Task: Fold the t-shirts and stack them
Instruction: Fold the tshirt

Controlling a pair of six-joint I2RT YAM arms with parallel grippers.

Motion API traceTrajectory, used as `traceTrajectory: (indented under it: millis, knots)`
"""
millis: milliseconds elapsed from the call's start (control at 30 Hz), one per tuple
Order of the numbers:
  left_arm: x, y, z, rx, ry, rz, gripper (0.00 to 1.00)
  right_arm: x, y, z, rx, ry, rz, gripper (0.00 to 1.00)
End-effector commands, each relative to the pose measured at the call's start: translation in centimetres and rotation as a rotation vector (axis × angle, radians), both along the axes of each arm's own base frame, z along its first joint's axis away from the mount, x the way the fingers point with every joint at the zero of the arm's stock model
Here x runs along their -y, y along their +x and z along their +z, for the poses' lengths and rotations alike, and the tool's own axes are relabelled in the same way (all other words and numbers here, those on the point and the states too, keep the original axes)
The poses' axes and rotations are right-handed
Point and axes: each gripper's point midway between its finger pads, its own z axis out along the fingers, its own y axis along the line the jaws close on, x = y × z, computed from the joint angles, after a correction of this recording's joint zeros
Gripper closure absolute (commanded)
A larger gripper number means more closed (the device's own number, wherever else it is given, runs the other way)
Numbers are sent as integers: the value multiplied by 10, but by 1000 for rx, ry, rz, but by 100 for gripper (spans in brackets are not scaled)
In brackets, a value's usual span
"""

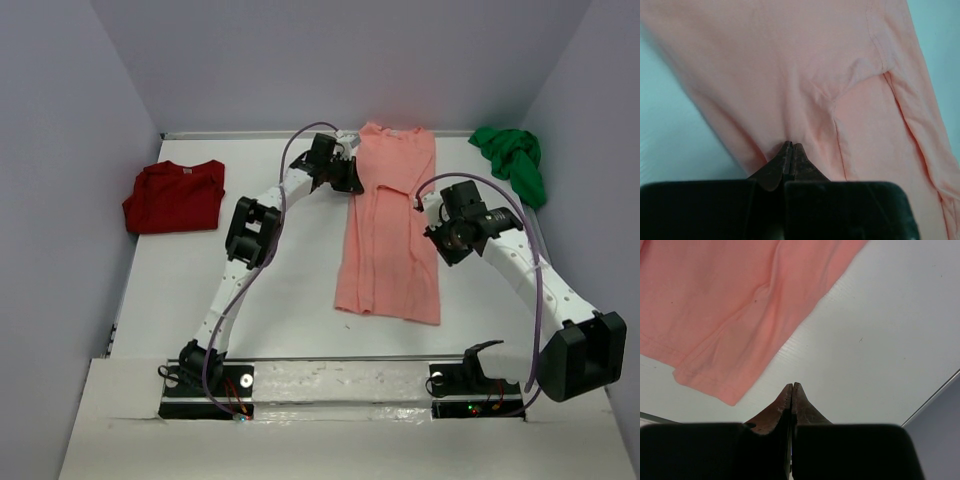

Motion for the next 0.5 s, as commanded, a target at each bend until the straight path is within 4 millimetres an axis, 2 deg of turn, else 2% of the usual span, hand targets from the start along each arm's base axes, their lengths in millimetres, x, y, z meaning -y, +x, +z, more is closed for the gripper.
traceTrajectory:
  millis: [0, 267, 367, 433, 467]
  knots:
    - [-38, -2, 5, -106, 16, 64, 100, -6, 10, 11, 16, 30, 11, 100]
    - [-88, 3, -4, -165, 23, 133, 100, -12, 13, 9, -25, 43, 25, 100]
    - [-99, 8, 1, -149, 31, 155, 100, -13, 14, 9, -34, 42, 25, 100]
    - [-105, 11, 11, -134, 22, 171, 100, -18, 14, 8, -49, 65, 37, 100]
    - [-111, 10, 8, -146, 23, 185, 100, -18, 14, 7, -52, 65, 39, 100]
